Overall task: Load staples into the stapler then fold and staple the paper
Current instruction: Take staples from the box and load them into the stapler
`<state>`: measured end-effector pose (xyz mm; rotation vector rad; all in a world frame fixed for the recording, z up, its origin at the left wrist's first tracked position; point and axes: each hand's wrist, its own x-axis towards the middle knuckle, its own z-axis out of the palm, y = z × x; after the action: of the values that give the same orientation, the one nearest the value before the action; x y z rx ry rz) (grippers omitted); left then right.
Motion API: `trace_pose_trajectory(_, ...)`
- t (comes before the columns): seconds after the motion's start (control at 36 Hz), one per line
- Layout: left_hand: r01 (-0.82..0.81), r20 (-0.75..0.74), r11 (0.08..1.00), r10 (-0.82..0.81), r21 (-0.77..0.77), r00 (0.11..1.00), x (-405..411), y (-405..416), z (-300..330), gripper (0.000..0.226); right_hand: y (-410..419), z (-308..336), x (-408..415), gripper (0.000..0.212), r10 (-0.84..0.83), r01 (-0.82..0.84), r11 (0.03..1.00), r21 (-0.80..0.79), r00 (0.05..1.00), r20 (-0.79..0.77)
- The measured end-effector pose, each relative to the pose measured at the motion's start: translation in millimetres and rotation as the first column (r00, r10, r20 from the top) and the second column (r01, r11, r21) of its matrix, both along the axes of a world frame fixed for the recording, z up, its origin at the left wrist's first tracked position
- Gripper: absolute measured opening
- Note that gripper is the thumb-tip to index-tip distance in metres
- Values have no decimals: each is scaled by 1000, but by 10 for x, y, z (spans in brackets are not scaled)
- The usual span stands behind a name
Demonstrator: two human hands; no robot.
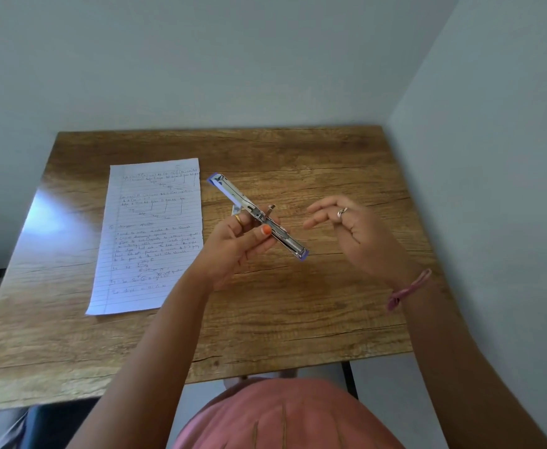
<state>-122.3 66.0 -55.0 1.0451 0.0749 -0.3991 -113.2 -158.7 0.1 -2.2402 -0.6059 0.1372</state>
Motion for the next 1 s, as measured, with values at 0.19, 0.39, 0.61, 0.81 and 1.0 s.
trace_pose_trajectory(0.19, 6, -8, 999, -6, -42, 1000, -4, -24, -3, 37, 118, -43, 8, 55, 81, -80, 995, -55, 997, 13)
trace_pose_trajectory(0.39, -22, -1, 996, 22, -88, 1000, -14, -46, -14, 29, 144, -109, -33, 59, 107, -107, 994, -38, 994, -5)
trace_pose_trajectory(0.61, -3, 35, 998, 5, -65, 999, -31, -61, -8, 32, 123, -73, -46, 48, 54, -54, 994, 96, 999, 8)
trace_pose_trajectory(0.81, 54, 37, 998, -52, -45, 998, -59, -67, -15, 39, 192, 54, -24, 53, -16, -3, 983, 183, 995, 101)
trace_pose_trajectory(1.0, 71, 11, 992, -70, -105, 997, -63, -63, -49, 31, 271, -1, 4, 48, 61, -84, 992, 95, 971, 229)
